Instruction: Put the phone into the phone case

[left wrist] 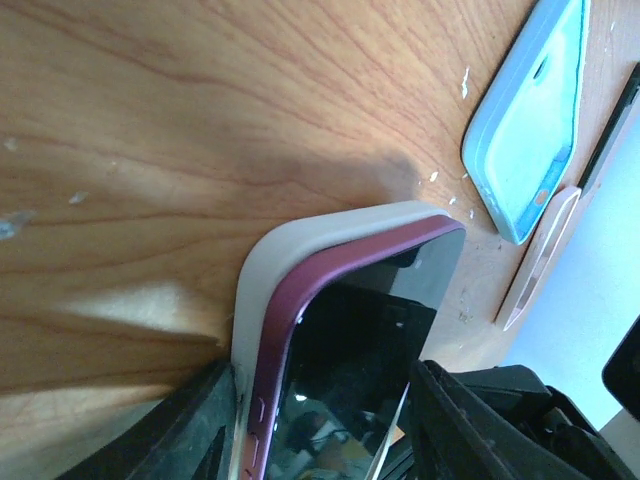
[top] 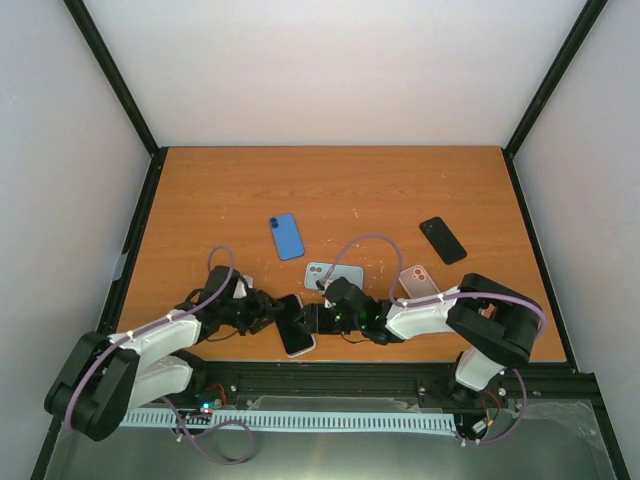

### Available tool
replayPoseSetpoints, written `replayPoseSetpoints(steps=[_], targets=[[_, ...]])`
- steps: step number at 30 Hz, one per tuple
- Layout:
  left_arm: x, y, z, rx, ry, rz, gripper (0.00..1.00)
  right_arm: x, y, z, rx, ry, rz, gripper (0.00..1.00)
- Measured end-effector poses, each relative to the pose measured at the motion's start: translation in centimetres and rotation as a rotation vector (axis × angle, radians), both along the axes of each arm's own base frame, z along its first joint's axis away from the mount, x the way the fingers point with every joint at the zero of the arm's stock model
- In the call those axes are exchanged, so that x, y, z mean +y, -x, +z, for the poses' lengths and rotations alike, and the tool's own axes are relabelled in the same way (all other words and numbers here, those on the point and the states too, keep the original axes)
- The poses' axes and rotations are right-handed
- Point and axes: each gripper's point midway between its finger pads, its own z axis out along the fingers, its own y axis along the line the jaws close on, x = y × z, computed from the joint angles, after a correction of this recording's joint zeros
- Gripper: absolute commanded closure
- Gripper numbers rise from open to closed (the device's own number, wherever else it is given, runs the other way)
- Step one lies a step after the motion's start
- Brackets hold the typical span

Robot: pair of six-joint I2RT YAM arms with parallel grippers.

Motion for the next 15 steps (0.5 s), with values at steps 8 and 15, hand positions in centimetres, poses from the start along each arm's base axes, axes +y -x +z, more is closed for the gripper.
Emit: replayPoseSetpoints(steps=[8, 15], targets=[[0.4, 0.5, 0.2, -0.017, -0.001, 0.006, 0.50, 1.0, 0.7, 2.0, 0.016, -0.091, 0.038, 0.41], [0.5, 0.7, 0.1, -0.019, 0.001, 0.010, 0.56, 1.9, 0.8, 3.0, 0.027, -0.153, 0.052, 0.44]])
